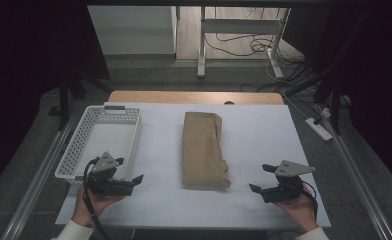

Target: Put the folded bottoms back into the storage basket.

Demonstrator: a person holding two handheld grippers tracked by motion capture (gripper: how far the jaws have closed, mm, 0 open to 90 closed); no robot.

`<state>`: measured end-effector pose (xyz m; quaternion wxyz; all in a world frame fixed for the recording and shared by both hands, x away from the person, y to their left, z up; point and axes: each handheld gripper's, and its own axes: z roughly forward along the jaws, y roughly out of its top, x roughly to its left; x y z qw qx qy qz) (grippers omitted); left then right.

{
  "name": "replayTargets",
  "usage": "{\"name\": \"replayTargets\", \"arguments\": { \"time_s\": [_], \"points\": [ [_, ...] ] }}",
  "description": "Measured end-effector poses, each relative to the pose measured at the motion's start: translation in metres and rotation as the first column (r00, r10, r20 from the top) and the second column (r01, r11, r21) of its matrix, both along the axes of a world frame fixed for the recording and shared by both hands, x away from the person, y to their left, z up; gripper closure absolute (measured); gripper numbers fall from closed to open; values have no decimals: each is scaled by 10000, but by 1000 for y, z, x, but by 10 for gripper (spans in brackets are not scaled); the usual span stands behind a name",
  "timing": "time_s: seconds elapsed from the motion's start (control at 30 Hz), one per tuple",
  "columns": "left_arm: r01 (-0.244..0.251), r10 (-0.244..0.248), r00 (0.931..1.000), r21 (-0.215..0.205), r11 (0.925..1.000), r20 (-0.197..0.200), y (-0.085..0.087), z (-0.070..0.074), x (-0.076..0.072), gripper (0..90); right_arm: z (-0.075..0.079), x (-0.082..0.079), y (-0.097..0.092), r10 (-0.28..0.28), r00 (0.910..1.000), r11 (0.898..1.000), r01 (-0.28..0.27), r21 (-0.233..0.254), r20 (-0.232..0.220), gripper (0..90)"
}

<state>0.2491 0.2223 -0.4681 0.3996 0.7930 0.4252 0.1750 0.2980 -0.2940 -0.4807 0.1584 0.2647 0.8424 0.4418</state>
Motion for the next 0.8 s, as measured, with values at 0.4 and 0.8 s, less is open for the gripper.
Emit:
{"name": "replayTargets", "arguments": {
  "time_s": [0.4,0.8],
  "points": [
    [-13,13,10000,-27,10000,-18,1,-1,4,98,2,-1,0,-31,10000,9999,30,107,53,149],
    [-32,32,10000,-44,10000,-15,2,-1,5,99,7,-2,15,377,9991,9993,-378,54,184,149]
  ]
}}
